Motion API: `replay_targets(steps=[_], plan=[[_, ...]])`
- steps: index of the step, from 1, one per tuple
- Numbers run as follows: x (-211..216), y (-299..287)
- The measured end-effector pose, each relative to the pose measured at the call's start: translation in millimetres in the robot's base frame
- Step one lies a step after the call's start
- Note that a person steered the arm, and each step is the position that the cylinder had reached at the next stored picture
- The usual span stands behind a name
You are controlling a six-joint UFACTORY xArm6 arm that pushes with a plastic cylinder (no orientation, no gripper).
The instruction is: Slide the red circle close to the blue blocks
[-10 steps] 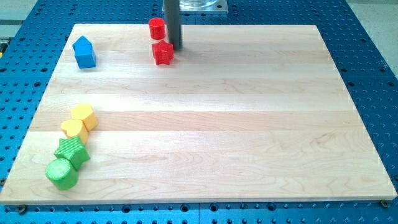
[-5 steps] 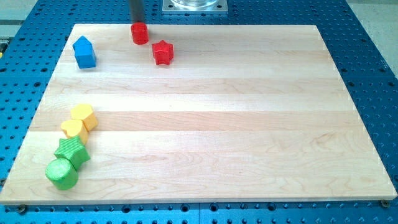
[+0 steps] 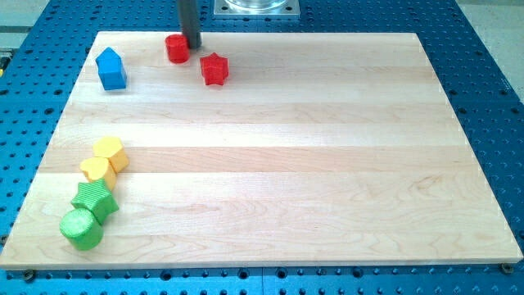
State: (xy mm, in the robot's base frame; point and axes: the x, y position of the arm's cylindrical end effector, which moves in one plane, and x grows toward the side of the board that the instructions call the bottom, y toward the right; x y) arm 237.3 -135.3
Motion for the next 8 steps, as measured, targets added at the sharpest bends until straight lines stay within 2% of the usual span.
replay_targets(steps=[1,2,3,4,5,8], plan=[[20,-25],[20,-23],[20,34],[43,28],[64,-21],[67,-47]])
